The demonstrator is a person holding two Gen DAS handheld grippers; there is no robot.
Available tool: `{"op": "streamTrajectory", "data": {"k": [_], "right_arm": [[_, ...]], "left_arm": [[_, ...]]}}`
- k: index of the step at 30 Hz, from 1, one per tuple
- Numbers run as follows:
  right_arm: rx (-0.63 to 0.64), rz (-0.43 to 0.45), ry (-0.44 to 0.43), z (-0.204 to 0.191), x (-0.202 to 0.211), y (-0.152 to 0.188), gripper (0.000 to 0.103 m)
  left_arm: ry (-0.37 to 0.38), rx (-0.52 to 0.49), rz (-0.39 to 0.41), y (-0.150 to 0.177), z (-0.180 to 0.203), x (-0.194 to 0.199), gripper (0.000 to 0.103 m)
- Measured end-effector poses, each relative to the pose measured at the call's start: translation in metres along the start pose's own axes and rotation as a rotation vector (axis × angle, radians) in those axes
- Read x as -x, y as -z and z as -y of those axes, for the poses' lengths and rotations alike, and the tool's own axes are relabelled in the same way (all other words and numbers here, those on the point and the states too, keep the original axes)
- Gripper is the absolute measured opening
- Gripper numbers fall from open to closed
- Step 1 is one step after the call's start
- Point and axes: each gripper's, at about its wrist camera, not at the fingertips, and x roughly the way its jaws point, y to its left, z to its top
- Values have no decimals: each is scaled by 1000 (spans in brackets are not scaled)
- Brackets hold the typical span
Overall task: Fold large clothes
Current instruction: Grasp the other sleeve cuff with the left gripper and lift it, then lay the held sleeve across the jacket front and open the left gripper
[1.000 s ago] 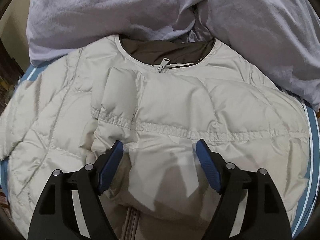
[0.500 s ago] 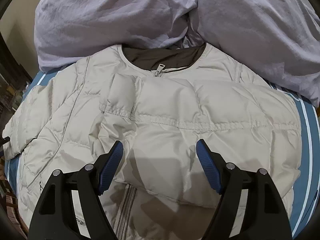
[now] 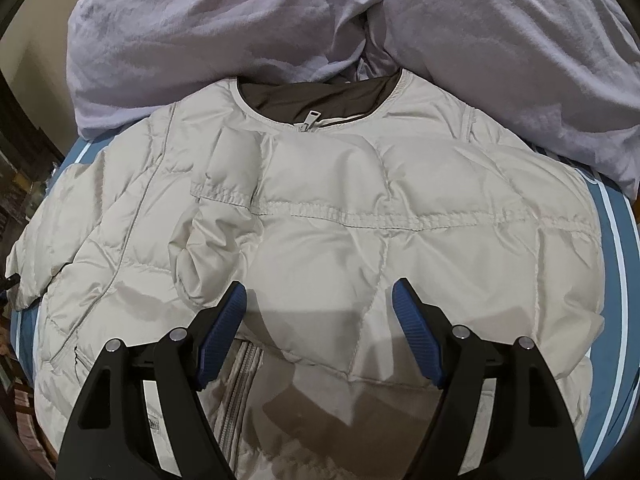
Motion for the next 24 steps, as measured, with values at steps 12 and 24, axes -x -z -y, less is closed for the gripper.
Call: {"op": "streamTrajectory", "data": {"k": [12, 24], "right_arm": [[-53, 36, -9, 21, 21, 3, 77], [-117, 67, 17, 52, 39, 12, 77]], "left_arm": [[181, -140, 139, -16, 93, 69, 12], [490, -397, 129, 28, 248, 129, 12]]}}
